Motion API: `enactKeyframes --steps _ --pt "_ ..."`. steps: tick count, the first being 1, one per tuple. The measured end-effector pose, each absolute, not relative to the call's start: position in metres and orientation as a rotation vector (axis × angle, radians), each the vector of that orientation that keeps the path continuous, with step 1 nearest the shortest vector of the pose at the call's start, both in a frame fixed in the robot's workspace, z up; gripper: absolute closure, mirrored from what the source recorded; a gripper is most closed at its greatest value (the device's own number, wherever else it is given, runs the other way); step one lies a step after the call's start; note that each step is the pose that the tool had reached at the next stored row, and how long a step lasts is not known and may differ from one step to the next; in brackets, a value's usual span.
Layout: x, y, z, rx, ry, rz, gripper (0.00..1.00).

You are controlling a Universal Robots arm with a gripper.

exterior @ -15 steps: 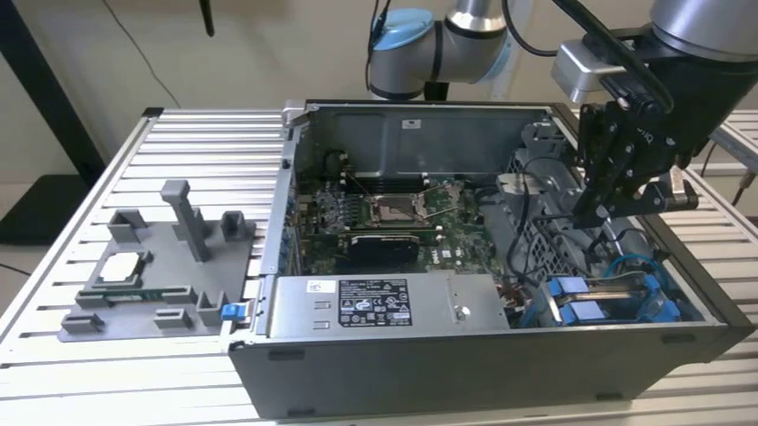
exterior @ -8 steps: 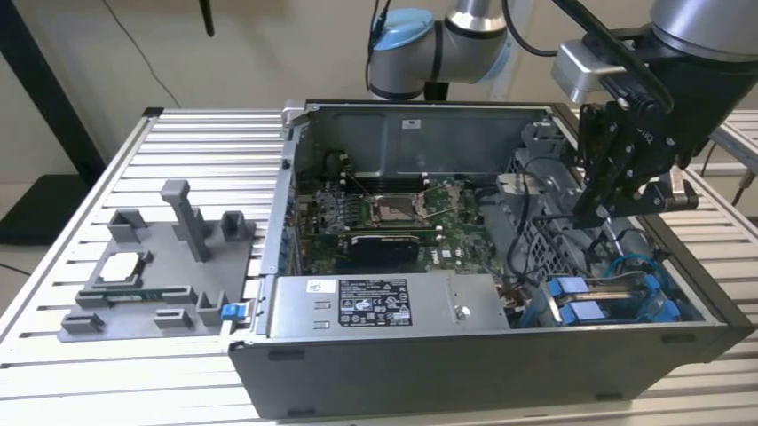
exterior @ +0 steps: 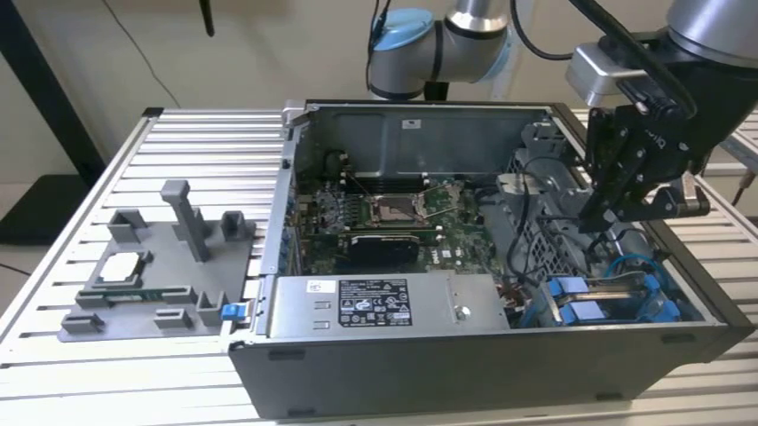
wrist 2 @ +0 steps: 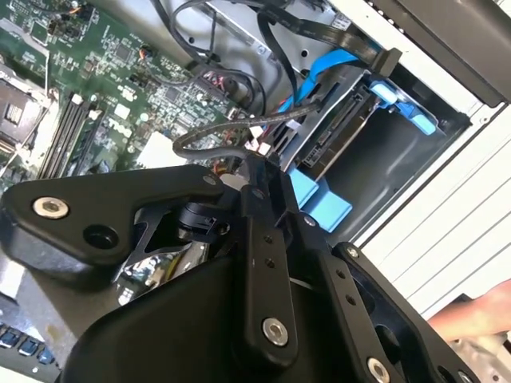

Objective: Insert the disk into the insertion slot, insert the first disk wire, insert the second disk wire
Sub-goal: 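Insert the first disk wire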

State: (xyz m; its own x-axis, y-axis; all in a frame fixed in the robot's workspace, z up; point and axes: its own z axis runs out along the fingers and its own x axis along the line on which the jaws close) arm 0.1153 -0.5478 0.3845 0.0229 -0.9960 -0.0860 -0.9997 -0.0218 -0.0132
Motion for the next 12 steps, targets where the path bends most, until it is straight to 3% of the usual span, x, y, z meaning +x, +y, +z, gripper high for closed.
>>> enactKeyframes --steps 12 --pt "0.132 -0.564 0.381 -2.218 2.173 0.137 1.00"
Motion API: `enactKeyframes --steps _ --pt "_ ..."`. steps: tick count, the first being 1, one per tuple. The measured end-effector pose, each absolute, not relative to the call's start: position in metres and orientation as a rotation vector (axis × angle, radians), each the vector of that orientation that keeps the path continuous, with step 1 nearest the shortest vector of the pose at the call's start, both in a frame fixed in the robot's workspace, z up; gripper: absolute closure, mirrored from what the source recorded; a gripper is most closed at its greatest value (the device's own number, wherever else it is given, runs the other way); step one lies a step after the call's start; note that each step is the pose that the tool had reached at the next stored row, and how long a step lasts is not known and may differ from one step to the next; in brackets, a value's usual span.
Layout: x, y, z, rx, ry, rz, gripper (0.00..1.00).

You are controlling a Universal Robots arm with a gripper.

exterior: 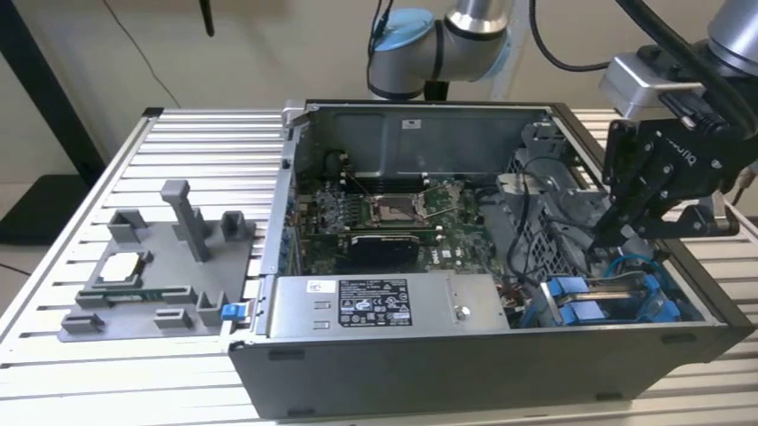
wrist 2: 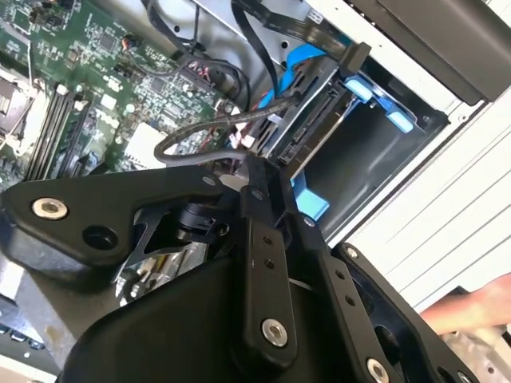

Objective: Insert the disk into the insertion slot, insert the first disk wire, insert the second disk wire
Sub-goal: 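Insert the first disk wire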

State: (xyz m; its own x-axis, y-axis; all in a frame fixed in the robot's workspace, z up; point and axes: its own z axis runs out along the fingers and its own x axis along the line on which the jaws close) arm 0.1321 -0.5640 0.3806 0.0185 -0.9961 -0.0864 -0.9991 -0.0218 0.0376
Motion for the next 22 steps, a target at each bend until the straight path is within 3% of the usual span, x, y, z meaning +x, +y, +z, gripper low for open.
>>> enactKeyframes --steps 22 --pt "0.158 -0.573 0.369 -2.217 2.185 0.153 1.00"
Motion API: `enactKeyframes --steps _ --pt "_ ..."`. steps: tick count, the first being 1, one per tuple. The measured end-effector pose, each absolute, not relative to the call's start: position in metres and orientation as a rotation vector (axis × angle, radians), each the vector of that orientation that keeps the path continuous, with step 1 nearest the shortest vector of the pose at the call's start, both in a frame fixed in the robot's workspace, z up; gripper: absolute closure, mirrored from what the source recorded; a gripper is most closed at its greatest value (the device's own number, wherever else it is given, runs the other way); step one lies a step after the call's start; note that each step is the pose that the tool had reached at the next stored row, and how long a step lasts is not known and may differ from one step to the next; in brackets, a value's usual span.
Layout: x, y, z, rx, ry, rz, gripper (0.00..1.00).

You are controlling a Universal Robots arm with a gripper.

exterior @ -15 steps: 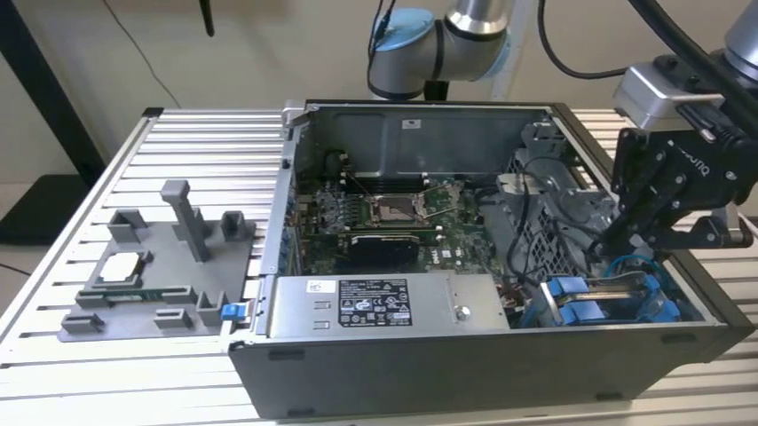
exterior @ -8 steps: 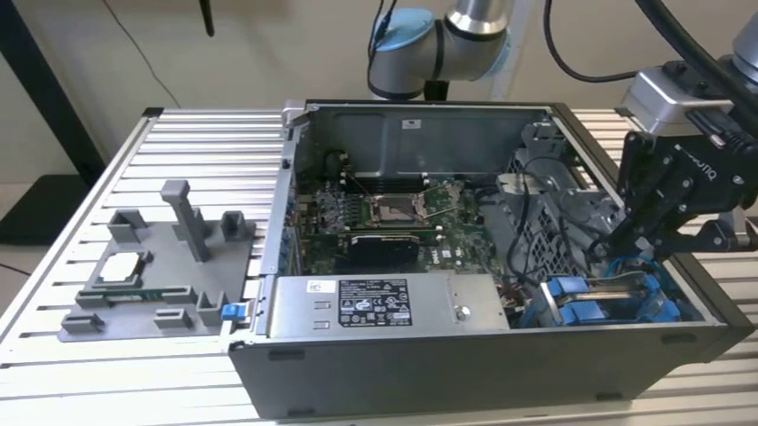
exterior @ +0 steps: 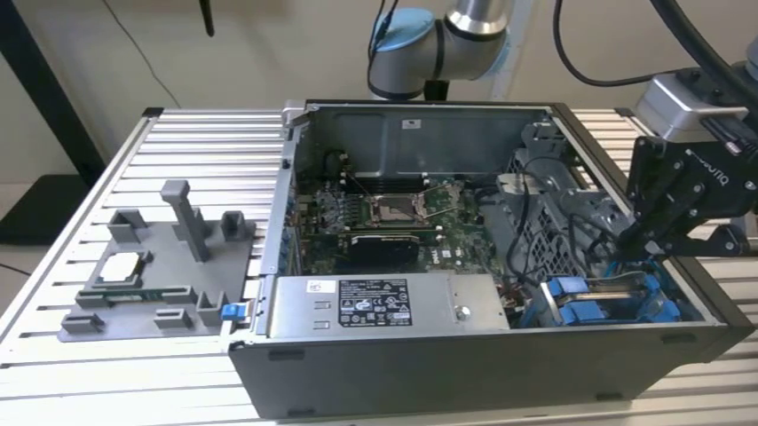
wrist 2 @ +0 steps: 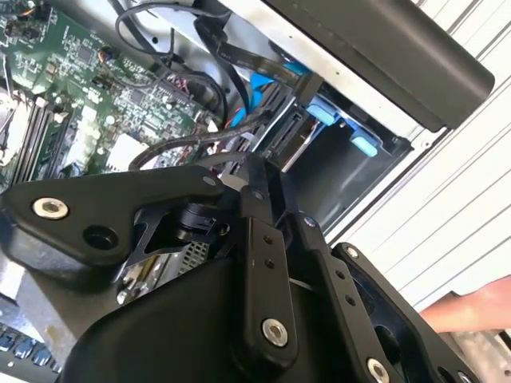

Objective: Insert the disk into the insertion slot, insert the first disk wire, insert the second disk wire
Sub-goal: 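Insert the first disk wire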

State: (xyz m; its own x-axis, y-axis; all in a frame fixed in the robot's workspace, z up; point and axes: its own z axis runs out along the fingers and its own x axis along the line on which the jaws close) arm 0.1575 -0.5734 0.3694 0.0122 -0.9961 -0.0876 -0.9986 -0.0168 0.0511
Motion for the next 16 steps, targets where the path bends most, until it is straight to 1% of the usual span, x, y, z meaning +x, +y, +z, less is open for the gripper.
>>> enactKeyframes --steps 16 --pt "0.168 -0.574 0.356 -2.213 2.185 0.157 1.00"
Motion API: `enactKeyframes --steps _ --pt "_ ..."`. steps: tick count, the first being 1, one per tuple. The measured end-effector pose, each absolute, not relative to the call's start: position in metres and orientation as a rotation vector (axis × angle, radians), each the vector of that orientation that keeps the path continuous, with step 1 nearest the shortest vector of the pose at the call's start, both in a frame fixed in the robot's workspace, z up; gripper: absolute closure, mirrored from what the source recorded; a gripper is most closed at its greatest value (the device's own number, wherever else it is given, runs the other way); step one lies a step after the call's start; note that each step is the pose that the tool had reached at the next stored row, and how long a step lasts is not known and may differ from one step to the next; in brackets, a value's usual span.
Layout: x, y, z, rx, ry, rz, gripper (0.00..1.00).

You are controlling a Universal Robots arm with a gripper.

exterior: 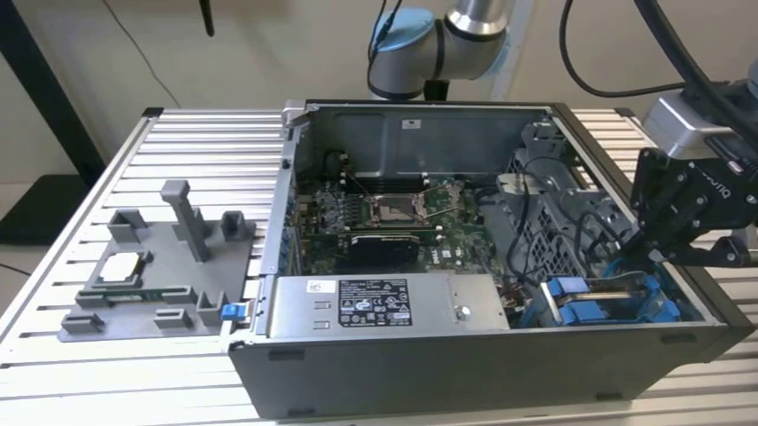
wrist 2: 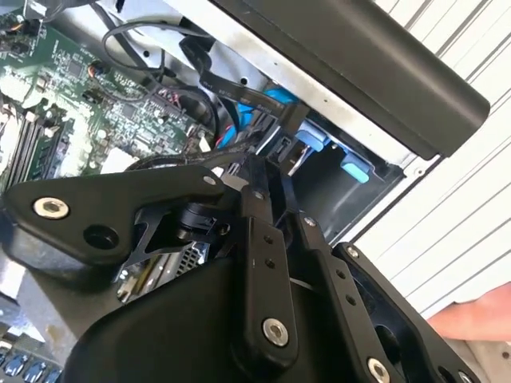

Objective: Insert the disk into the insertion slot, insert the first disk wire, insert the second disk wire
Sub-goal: 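Insert the first disk wire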

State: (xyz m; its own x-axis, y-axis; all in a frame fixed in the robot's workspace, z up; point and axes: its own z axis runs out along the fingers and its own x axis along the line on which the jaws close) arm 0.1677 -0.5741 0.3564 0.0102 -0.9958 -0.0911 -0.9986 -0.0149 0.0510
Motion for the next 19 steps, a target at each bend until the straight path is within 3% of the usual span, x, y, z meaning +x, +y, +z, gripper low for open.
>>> enactKeyframes --steps 19 --pt "0.1678 -0.5751 0.3484 -2.112 2.274 0.158 1.00"
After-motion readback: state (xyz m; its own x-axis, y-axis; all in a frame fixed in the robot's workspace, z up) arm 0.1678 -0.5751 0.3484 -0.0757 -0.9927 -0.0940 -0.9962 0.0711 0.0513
